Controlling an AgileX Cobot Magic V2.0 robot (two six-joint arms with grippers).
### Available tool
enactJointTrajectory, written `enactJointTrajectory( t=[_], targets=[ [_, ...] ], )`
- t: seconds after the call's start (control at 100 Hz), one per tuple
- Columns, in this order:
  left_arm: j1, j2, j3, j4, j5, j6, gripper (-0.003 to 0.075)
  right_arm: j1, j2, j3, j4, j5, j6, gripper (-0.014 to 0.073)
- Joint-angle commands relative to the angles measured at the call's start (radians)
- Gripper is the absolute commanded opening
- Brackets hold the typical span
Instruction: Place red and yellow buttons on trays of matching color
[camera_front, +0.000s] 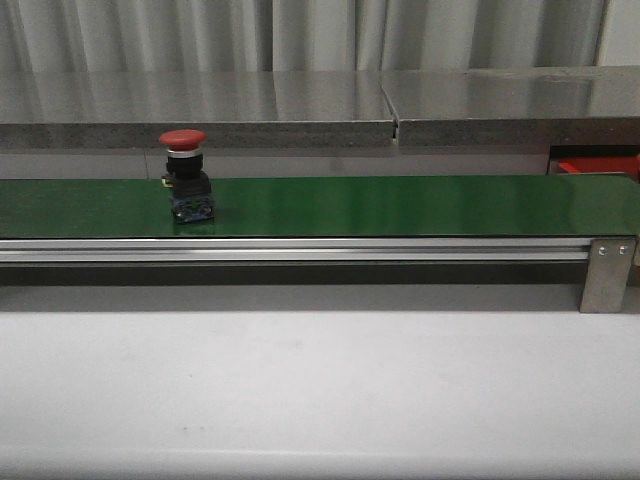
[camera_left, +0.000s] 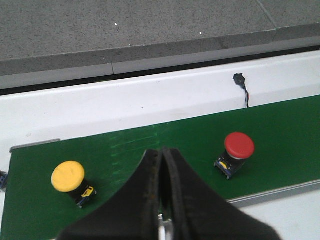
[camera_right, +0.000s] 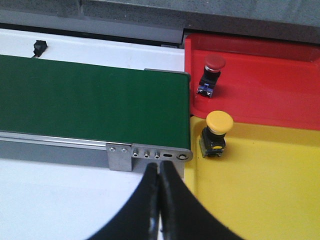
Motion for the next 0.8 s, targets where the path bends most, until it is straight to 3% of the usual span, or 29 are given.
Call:
enactJointTrajectory(
  t=[0.0, 0.28, 0.63, 0.7, 0.79],
  targets=[
    [-0.009, -0.092, 0.053, -0.016, -0.107, -0.019, -0.0020, 0.000, 0.016, -0.051, 0.008, -0.070, -0.006, -0.0068],
    [-0.009, -0.348, 0.330, -0.018, -0.134, -0.019, -0.0020, 0.033, 0.175, -0.202, 0.008, 0.016, -0.006, -0.0067],
    [-0.009, -0.576, 0.486, -0.018, -0.137, -0.019, -0.0020, 0.222, 0.477, -0.488, -0.007, 0.128, -0.007, -0.0060],
    [-0.009, -0.585, 0.486, -0.018, -0.137, -0.019, -0.0020, 0.258, 0.543, -0.558, -0.008, 0.175, -0.007, -0.0014],
    [-0.009, -0.586, 0.486, -0.018, -0.137, -0.019, -0.0020, 0.305, 0.619, -0.645, -0.008, 0.241, -0.007, 0.0139]
  ],
)
